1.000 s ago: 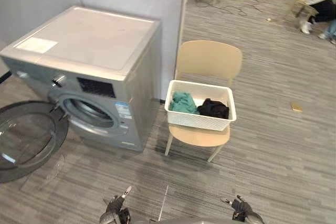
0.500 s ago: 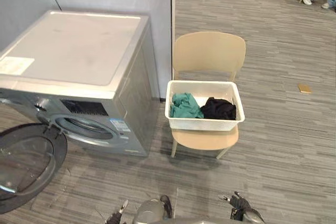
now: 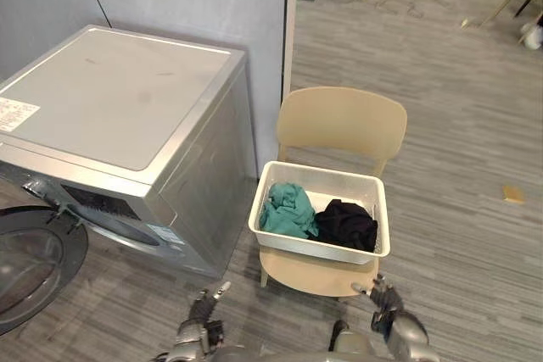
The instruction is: Pick up the laundry basket with both hands and put the clothes into the washing machine.
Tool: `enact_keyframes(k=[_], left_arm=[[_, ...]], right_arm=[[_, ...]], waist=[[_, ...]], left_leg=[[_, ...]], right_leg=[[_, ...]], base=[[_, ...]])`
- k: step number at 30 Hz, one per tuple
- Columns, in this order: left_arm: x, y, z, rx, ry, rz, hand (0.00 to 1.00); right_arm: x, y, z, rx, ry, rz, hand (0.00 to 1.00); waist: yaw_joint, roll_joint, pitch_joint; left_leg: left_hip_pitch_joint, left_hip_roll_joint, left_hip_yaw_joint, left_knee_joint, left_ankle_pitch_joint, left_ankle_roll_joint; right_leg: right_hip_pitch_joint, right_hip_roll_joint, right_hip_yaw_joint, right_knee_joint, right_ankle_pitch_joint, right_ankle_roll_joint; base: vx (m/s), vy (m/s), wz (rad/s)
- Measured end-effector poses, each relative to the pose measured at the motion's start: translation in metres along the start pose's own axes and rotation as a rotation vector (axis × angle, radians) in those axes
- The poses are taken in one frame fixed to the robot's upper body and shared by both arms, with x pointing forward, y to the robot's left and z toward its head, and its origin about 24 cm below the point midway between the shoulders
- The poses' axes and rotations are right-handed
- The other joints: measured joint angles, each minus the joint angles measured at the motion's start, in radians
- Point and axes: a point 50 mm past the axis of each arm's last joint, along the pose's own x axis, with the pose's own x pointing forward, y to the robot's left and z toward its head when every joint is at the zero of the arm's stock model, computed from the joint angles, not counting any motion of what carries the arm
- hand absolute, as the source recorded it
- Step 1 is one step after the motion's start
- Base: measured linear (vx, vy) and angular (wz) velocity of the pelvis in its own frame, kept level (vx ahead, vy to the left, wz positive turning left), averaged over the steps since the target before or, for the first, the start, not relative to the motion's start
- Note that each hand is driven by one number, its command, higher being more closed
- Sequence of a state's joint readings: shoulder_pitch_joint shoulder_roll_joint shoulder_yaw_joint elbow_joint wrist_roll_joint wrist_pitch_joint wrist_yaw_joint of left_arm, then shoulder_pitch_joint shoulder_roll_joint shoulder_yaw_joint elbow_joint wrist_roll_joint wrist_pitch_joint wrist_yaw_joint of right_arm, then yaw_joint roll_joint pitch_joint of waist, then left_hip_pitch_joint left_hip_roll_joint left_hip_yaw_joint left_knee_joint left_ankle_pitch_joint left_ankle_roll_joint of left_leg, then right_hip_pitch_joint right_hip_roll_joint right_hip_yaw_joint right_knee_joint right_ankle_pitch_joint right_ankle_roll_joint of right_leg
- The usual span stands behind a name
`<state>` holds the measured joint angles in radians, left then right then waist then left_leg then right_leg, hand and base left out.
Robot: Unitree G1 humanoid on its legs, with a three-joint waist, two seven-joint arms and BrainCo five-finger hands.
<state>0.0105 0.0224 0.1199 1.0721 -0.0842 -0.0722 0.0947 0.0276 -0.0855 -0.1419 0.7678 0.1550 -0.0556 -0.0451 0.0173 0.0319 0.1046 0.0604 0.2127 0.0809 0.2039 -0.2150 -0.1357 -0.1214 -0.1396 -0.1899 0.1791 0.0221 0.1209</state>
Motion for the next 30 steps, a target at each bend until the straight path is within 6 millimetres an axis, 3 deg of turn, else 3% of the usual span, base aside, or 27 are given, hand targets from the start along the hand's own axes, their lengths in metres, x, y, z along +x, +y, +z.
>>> enact_keyframes(k=[1,4,7,12,15,17,19,22,26,30], left_arm=[[-0.001,-0.004,-0.004,-0.006,0.013,-0.008,0.00],[0.000,-0.004,0.001,-0.005,-0.002,-0.010,0.00],[0.000,0.000,0.001,0.004,-0.003,0.001,0.00],[-0.002,0.025,-0.012,-0.017,0.039,0.080,0.00],[-0.005,0.037,-0.022,-0.002,0.067,0.111,0.00],[-0.005,0.044,-0.018,0.016,0.055,0.127,0.00],[-0.001,0.043,-0.007,0.028,0.026,0.119,0.00],[0.000,0.046,0.000,0.039,0.007,0.133,0.00],[0.000,0.049,0.004,0.039,-0.010,0.155,0.00],[0.001,0.050,0.008,0.050,-0.028,0.154,0.00]], right_arm=[[-0.001,0.002,0.010,-0.006,-0.050,0.012,0.00],[-0.006,0.004,0.029,-0.017,-0.139,0.024,0.00],[-0.014,0.013,0.062,-0.007,-0.288,0.050,0.00],[-0.049,0.042,0.133,0.008,-0.687,0.179,0.00],[-0.051,0.053,0.148,0.005,-0.757,0.232,0.00],[-0.046,0.060,0.159,-0.029,-0.774,0.258,0.00],[-0.041,0.071,0.181,-0.129,-0.821,0.273,0.00],[-0.042,0.080,0.182,-0.145,-0.824,0.290,0.00],[-0.039,0.073,0.157,-0.128,-0.743,0.259,0.00],[-0.038,0.069,0.151,-0.130,-0.720,0.248,0.00]], waist=[[-0.004,0.017,-0.012],[-0.004,0.015,-0.016],[-0.001,-0.008,-0.023],[0.003,-0.047,-0.039],[0.021,-0.065,-0.040],[0.038,-0.073,-0.032],[0.057,-0.077,0.018],[0.081,-0.087,0.065],[0.080,-0.098,0.074],[0.079,-0.105,0.098]], left_leg=[[-0.011,0.027,-0.015,-0.015,0.018,-0.023],[-0.025,0.050,-0.053,-0.063,0.071,-0.054],[-0.034,0.052,-0.053,-0.109,0.107,-0.067],[-0.048,0.031,-0.050,-0.128,0.107,-0.068],[-0.052,0.024,-0.050,-0.134,0.107,-0.068],[-0.081,0.021,-0.051,-0.136,0.107,-0.067],[-0.104,0.016,-0.053,-0.136,0.107,-0.067],[-0.121,0.013,-0.067,-0.136,0.111,-0.061],[-0.141,0.002,-0.103,-0.152,0.123,-0.053],[-0.132,-0.008,-0.093,-0.159,0.127,-0.049]], right_leg=[[0.022,0.033,-0.029,-0.052,0.013,-0.019],[0.045,0.065,-0.069,-0.116,0.031,-0.044],[0.053,0.072,-0.095,-0.174,0.058,-0.055],[0.082,0.064,-0.104,-0.278,0.123,-0.048],[0.078,0.057,-0.108,-0.279,0.127,-0.046],[0.051,0.054,-0.110,-0.279,0.141,-0.048],[0.026,0.049,-0.110,-0.279,0.164,-0.050],[0.018,0.045,-0.120,-0.280,0.176,-0.050],[0.014,0.033,-0.152,-0.283,0.177,-0.049],[0.013,0.024,-0.141,-0.279,0.182,-0.042]], base=[[0.15,-0.247,0.23],[0.08,-0.197,0.33],[0.03,-0.070,0.25],[-0.02,0.015,0.07],[-0.07,0.020,0.06],[-0.11,0.013,0.03],[-0.19,0.022,0.02],[-0.16,0.004,0.15],[-0.06,0.000,0.24],[-0.01,0.010,-0.03]])
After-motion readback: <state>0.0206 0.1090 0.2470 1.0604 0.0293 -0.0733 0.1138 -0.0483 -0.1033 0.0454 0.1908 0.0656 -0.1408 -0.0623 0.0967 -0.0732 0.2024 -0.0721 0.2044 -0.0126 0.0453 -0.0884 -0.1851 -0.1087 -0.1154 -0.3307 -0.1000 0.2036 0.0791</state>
